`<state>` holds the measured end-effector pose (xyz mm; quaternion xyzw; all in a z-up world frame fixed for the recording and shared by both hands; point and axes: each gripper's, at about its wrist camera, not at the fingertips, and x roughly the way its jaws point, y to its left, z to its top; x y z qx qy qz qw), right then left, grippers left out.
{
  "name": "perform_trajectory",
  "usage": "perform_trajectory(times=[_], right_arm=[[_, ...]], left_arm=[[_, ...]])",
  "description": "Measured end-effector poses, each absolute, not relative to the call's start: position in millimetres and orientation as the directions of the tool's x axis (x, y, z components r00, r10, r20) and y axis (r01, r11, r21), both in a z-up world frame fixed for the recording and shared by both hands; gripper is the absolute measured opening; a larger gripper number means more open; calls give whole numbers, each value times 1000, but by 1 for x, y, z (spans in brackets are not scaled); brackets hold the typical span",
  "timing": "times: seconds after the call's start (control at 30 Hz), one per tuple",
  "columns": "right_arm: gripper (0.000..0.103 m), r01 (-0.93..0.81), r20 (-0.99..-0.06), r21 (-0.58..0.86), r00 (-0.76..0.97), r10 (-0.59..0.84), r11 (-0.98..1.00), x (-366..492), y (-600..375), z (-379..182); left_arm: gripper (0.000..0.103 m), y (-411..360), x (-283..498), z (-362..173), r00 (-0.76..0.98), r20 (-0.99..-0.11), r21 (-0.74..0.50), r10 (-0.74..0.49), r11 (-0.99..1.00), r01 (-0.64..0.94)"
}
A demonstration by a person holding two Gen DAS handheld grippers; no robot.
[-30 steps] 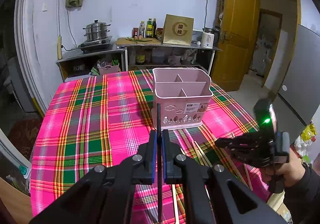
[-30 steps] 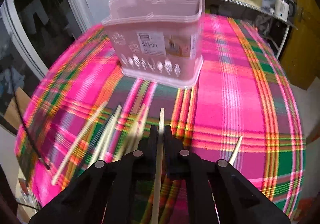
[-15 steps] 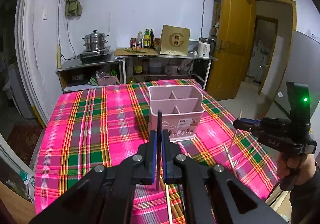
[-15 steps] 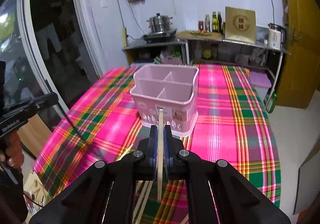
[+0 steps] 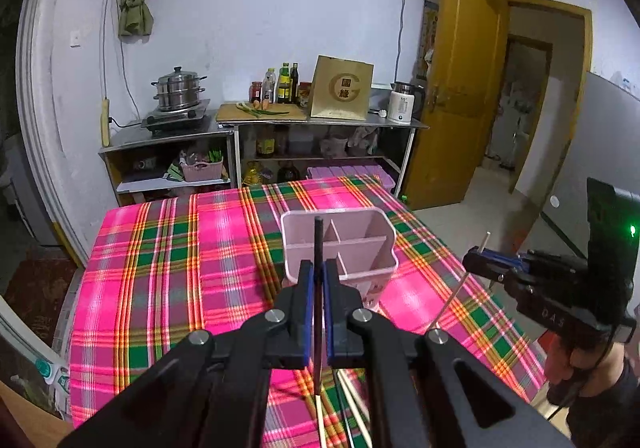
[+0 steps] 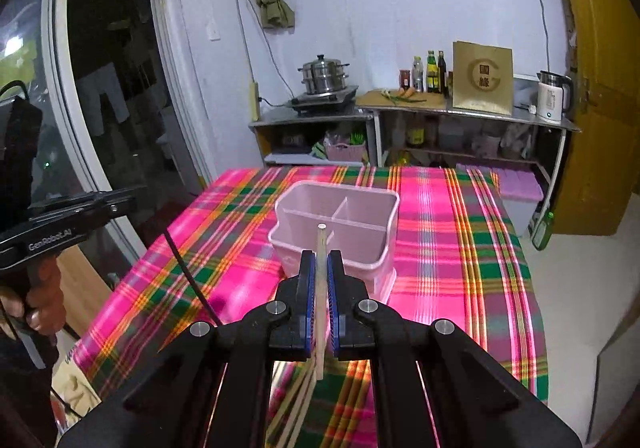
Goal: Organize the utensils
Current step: 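Carry both held chopsticks up and lower them into the pink basket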
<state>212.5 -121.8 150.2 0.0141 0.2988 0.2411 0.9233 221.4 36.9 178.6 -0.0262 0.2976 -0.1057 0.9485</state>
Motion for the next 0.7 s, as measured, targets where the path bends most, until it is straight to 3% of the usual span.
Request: perform_trajectory(times=[0.37, 0.7], right_arm=[[6, -433, -446, 213, 755, 481, 876, 251, -117, 191], [6, -406, -378, 276, 787, 487, 871, 292, -112, 197]], left_arm=[[5, 43, 269, 225, 830, -519, -130, -205, 978, 161], [5, 53, 304, 236, 845, -486, -175, -222, 972, 155]])
